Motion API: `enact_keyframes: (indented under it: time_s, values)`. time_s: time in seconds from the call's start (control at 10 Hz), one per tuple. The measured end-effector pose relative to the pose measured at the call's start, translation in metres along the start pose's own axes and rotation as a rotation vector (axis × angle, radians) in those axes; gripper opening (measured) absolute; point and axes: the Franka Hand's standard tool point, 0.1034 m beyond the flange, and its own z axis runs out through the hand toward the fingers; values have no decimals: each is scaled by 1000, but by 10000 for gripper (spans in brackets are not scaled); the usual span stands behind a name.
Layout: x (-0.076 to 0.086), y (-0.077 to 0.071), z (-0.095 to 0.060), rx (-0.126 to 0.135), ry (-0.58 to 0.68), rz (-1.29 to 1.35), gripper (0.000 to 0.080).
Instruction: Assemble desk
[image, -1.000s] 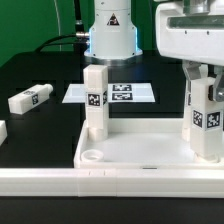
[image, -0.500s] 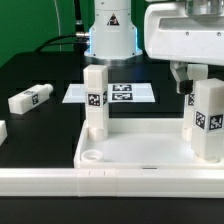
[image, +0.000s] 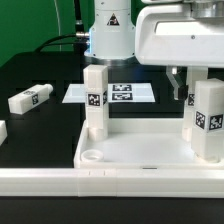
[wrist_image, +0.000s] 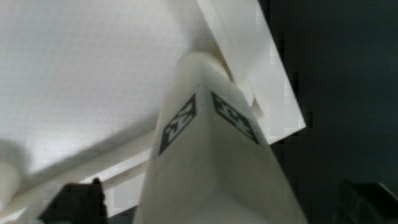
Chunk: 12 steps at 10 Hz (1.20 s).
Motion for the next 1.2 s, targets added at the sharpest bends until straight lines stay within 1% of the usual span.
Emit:
enact_keyframes:
  time_s: [0.5,0.8,0.9,1.1,1.2]
  values:
    - [-4,-6,-2,1,4,-244,649]
    - [-5,-7,-2,-13,7,-401,649]
    - [-5,-8,-2,-13,7,-402,649]
    - [-5,-6,-1,-14,6,-387,389]
    - [-5,-6,-1,-14,5,-387,389]
